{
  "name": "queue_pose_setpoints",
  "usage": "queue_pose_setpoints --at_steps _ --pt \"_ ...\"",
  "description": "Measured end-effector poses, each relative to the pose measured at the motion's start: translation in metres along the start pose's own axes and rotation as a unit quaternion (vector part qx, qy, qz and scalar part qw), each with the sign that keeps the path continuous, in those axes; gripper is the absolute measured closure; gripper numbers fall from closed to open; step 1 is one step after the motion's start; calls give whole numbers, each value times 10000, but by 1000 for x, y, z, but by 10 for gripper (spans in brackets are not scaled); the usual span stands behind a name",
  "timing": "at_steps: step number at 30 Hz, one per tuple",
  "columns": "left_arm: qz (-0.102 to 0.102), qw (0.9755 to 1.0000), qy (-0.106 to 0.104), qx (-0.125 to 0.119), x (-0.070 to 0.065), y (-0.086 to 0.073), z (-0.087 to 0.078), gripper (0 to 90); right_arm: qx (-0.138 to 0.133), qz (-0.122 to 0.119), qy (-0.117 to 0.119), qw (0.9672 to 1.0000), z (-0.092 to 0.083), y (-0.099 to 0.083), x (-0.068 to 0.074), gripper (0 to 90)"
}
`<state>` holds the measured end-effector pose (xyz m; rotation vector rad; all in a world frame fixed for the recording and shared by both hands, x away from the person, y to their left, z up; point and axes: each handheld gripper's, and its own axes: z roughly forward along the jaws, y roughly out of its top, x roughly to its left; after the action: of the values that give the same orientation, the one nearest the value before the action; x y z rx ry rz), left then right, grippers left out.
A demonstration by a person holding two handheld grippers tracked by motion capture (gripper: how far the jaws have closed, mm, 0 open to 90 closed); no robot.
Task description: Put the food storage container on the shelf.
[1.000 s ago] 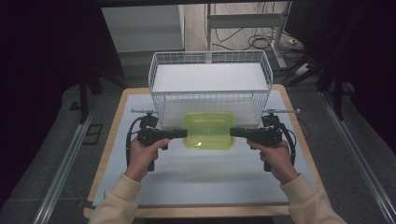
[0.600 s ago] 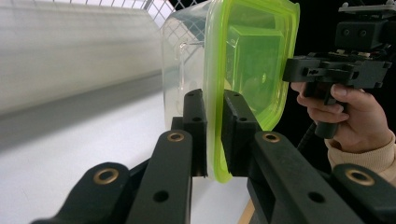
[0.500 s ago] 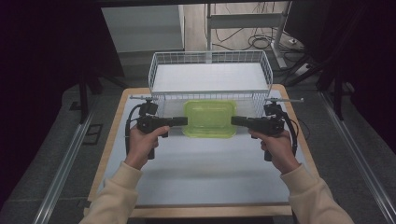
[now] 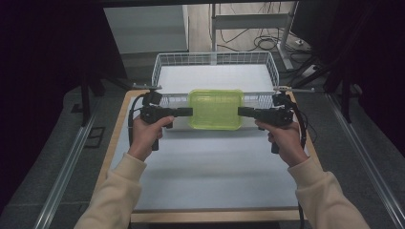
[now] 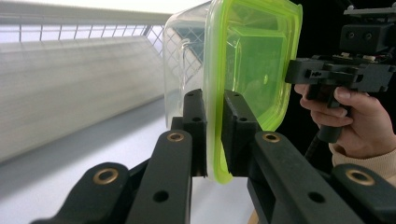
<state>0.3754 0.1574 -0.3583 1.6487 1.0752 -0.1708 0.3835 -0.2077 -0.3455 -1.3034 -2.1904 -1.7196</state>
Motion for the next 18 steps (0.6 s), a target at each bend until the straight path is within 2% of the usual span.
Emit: queue_pose_setpoints --at_steps 7,18 --pt "-19 10000 -2 -63 1 17 -2 817 -50 -76 -32 10000 1 17 3 806" --pt "58 9998 148 -94 3 47 -2 816 -90 -100 -73 9999 9 47 -1 806"
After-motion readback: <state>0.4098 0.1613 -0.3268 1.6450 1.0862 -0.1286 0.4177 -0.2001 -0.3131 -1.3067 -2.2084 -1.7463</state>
